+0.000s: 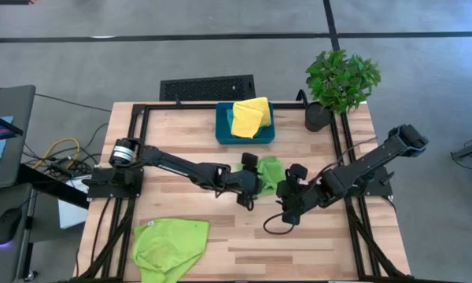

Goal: Fold microfiber towels
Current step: Fold the green microfiber cloth

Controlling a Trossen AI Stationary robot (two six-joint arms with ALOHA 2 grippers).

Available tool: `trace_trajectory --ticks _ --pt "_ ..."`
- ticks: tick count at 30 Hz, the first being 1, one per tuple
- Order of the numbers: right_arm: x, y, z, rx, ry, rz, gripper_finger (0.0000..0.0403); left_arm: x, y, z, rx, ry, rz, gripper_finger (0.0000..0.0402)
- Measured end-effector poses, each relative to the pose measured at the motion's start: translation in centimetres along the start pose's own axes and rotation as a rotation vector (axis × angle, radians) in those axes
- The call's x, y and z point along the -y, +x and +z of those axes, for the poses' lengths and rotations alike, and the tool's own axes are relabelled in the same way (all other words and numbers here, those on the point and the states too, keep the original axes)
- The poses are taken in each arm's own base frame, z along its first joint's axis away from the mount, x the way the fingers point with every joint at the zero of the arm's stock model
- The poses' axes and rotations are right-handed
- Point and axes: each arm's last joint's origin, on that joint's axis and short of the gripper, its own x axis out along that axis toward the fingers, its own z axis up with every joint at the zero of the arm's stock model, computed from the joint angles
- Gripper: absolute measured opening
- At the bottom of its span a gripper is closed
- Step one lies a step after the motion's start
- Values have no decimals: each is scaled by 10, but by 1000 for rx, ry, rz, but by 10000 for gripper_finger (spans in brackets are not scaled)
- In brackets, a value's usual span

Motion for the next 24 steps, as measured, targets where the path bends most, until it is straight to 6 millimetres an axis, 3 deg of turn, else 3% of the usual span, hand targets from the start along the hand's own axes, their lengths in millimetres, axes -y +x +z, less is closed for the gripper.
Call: trace_trajectory --ticks 4,9,15,24 --pt "7 14 4 -29 22 -40 244 -7 -20 -4 -92 -94 -37 135" --pt "14 44 8 -96 -8 -99 244 -9 -43 -11 -204 -210 -80 135" --pt "28 73 15 -149 -27 -120 244 6 -65 -15 -326 -251 -50 135" --pt "42 92 19 -209 -32 -57 244 31 -84 -16 -396 -247 34 135"
